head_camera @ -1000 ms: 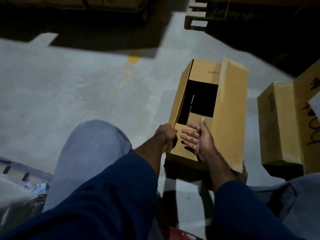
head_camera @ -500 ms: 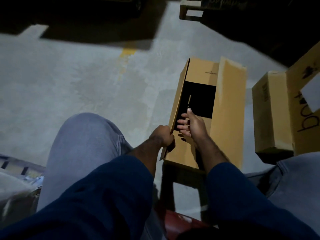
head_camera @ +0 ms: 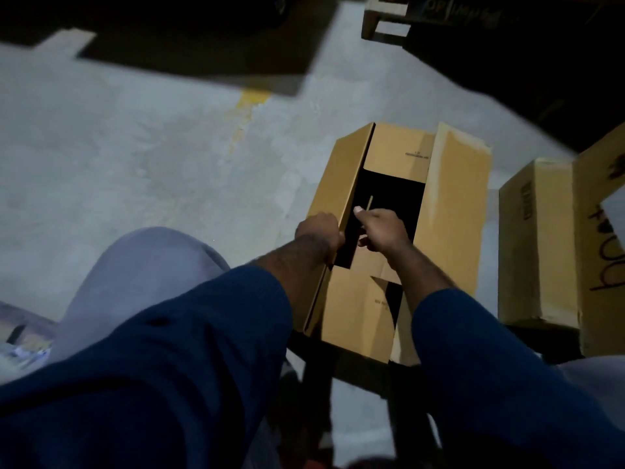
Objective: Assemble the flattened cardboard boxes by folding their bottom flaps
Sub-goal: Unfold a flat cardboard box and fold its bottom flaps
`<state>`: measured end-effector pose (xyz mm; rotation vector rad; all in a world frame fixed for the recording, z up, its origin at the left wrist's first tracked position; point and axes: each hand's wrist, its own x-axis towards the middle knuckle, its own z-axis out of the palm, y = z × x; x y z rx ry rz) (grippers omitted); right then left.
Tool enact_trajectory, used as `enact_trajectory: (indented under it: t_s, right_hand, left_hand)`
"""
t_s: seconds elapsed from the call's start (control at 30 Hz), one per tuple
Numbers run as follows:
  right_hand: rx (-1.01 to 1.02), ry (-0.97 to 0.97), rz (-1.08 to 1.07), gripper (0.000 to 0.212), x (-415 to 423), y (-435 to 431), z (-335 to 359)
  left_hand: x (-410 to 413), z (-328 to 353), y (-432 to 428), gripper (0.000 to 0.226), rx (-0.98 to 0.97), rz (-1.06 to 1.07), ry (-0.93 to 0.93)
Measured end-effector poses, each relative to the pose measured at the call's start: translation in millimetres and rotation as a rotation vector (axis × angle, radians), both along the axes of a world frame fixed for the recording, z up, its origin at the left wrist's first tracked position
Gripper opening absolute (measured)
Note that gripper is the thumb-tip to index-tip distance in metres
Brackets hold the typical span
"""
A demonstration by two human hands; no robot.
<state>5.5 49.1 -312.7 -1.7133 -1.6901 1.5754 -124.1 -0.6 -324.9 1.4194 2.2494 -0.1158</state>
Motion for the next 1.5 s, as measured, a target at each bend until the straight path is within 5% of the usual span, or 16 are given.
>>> enact_trajectory:
  t_s: [0.2,0.37,0.5,0.73,0.87,1.1,1.27,1.5]
  right_hand:
    - [0.165,-0.411,0.243,0.058,-46.3,36.6,-17.1]
    - [0.263,-0.662,0.298,0.046,-67.5,64.1,-26.3]
    - [0.283,-0.671,0.314,0.019,-68.3,80.8,-39.5]
    - [0.323,-0.635,0.297,0.033,-60.2,86.7,-51.4]
    - [0.463,-0.712,0.289,0.045,-64.2,101.1,-37.6]
    - [0.459,-0.706,0.280,0.015,-71.2,109.5,-36.9]
    - [0.456,-0.678,0.283,0.026,-74.8,111.1,-38.9]
    - [0.373,-0.542,0.302,0.055,-62.4,111.0,-41.8]
  left_hand:
    - [3.9,-26.7,18.3,0.020,-0.013,0.031,-0.243]
    - [1.7,-38.3,15.6,0.028,0.042,-0.028,-0.132]
    - [-6.0,-36.7,25.2,0.046,0.029,-0.053,0.003]
    - [-2.3,-28.3,60.8,0.020,0.007,0.003,-0.046]
    - [1.5,-29.9,62.0,0.031,0.028,-0.025,-0.038]
    - [7.2,-35.8,56.1,0.034,0.103,-0.020,0.043]
    - [-0.6,-31.0,77.2,0.018,0.175,0.107,-0.034]
    - [-6.3,-39.1,96.3,0.023,0.139,0.068,-0.031]
